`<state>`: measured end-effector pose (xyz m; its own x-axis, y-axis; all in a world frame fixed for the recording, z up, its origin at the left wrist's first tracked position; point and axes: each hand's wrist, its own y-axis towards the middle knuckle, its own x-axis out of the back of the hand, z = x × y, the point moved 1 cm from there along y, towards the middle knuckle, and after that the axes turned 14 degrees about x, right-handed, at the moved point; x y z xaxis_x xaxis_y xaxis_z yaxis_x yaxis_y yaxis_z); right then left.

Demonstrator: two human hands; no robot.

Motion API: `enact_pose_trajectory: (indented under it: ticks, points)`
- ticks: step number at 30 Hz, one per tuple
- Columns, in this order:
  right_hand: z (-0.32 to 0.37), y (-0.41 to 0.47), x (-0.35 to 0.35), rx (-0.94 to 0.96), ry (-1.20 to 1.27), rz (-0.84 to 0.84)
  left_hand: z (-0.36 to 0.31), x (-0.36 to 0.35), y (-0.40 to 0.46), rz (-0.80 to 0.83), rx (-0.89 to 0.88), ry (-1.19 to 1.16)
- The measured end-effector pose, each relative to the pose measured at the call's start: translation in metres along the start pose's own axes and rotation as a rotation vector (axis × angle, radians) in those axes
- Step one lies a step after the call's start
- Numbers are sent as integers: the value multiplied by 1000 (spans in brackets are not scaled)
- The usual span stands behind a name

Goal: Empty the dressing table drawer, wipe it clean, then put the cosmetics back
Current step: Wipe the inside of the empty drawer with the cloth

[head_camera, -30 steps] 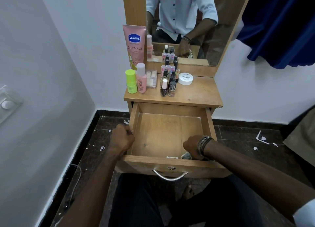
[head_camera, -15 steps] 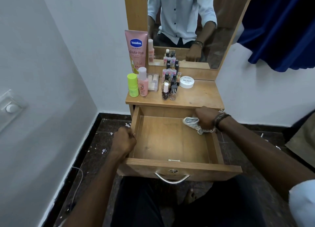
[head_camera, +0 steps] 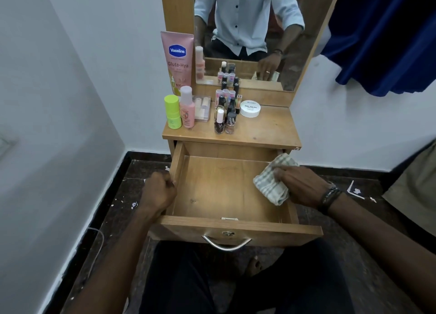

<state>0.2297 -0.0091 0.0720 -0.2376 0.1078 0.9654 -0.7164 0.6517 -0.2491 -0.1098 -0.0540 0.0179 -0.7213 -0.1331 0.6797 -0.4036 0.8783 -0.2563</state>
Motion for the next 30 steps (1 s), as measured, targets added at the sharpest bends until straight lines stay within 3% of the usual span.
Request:
enact_pose_trajectory:
  ticks: [6,12,16,22,25,30]
  points:
    - [24,-52,-3,37,323,-48,-4,1,-2,2,-13,14]
    - [15,-24,-25,-105,269,37,-8,2,-5,-1,-10,19]
    - [-15,24,-23,-162,256,-116,-12,3,-11,-3,-13,24]
    - [-19,27,-16,-154,384,-159,-11,3,-9,-12,-15,19]
    - [2,-8,-22,-174,445,-39,-8,1,-5,-17,-11,13]
    - [39,-58,3,-113,321,193,1,-2,3,-1,13,-20]
